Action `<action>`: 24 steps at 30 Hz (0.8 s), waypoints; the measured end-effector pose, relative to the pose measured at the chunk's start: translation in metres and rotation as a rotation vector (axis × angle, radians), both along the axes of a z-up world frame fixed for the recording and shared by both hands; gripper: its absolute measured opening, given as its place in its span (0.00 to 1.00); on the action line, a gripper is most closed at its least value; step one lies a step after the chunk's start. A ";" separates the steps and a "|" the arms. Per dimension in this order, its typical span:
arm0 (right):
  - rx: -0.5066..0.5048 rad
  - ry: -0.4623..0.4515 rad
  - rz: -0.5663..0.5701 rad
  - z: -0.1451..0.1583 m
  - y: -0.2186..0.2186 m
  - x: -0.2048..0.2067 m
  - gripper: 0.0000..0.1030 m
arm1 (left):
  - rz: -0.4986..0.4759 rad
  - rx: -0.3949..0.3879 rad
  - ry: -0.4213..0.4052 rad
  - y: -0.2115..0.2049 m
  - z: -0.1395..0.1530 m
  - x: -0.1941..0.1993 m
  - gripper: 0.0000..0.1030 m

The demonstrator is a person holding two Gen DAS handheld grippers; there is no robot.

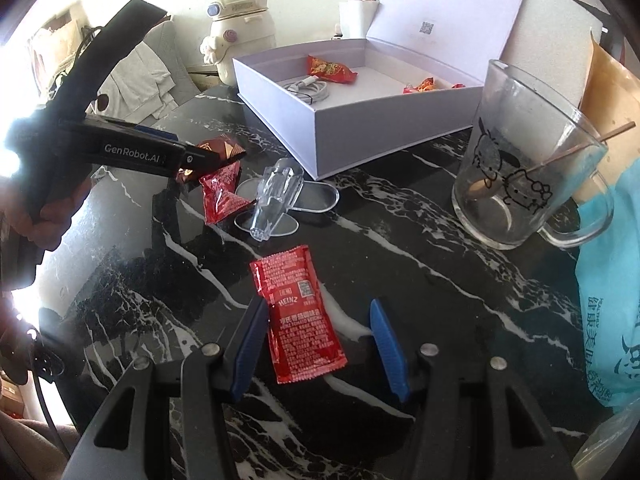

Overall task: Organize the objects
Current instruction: 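Grasp the brown chocolate packet with left tool while right grasps red ketchup sachet, then carry the chocolate packet with left tool while right carries ketchup sachet toward box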

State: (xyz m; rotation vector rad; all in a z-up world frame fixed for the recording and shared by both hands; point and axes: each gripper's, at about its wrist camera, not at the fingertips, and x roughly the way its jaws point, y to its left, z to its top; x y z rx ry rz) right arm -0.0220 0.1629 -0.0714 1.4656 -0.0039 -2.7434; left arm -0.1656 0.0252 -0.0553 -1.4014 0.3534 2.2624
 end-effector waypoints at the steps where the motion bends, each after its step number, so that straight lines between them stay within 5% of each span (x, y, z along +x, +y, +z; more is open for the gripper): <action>1: 0.008 0.002 0.004 -0.001 -0.001 -0.001 0.52 | -0.003 0.001 0.002 0.001 -0.001 -0.001 0.72; 5: 0.013 0.020 -0.005 -0.001 -0.001 0.000 0.38 | -0.002 -0.019 0.024 0.006 -0.004 -0.005 0.71; 6: 0.018 0.023 -0.010 -0.001 -0.001 0.000 0.30 | -0.008 -0.019 0.025 0.006 -0.006 -0.006 0.68; 14: 0.004 0.036 -0.025 0.000 0.001 0.000 0.21 | -0.096 -0.016 0.077 0.020 -0.001 0.010 0.32; 24: -0.065 0.056 -0.043 0.006 0.005 0.009 0.18 | -0.116 -0.052 0.085 0.024 0.003 0.026 0.30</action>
